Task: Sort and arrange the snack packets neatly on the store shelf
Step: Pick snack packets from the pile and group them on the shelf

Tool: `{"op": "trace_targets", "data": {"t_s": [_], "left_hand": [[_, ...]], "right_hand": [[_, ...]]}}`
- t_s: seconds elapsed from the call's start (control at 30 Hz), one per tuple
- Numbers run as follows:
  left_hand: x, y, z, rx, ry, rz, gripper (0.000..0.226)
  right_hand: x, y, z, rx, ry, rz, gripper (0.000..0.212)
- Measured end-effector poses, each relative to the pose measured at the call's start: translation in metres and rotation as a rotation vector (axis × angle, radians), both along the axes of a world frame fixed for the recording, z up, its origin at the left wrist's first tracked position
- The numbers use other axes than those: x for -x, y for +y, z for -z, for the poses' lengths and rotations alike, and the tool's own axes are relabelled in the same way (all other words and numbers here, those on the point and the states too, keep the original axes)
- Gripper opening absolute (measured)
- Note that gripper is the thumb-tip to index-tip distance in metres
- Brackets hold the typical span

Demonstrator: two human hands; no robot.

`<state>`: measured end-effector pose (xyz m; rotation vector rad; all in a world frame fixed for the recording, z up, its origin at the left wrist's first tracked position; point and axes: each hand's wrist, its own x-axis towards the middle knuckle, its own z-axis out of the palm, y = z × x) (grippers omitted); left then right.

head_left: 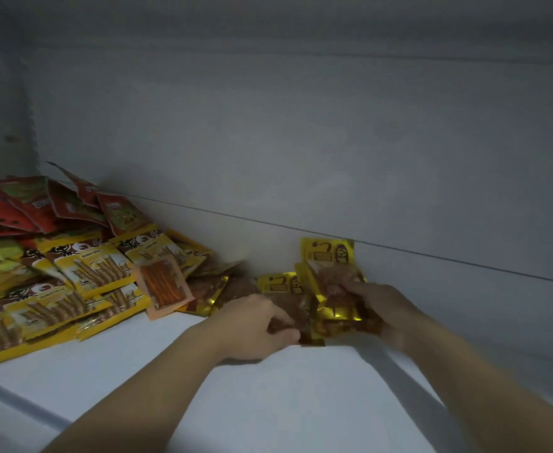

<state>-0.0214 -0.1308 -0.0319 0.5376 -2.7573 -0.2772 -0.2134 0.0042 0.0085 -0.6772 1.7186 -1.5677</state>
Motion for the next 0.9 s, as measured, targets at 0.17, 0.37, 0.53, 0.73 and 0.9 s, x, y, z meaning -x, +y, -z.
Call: {"op": "trace_targets", "data": {"t_s": [0.17,0.37,0.53,0.73,0.9], "left_hand": [[-0.005,-0.004,-0.008,0.305,0.089,-0.378,0.037],[-0.017,-0.017,-0.004,0.387,-0.129,-0.737,0.046],[-0.018,-0.03,-0.002,0.348,-0.086,-0.666,0.031],[-0.02,-0.039,-0.003,0.212,0.071,-0.648,0.033],[-0.015,-0.033,-0.008,0.245,0.143,-0.626,0.023]], "right_hand": [[-0.021,-0.013,0.021,-0.141,0.106,0.082,0.032],[-0.038,-0.036,0.025,-0.299,0.51,0.148,0.049],[-0.05,-0.051,0.042,-0.459,0.841,0.122,0.067],[-0.058,-0.053,0.048,-0.242,0.777,0.057,0.047],[-0.049,-0.047,0.048,0.113,0.414,0.107,0.025]]}}
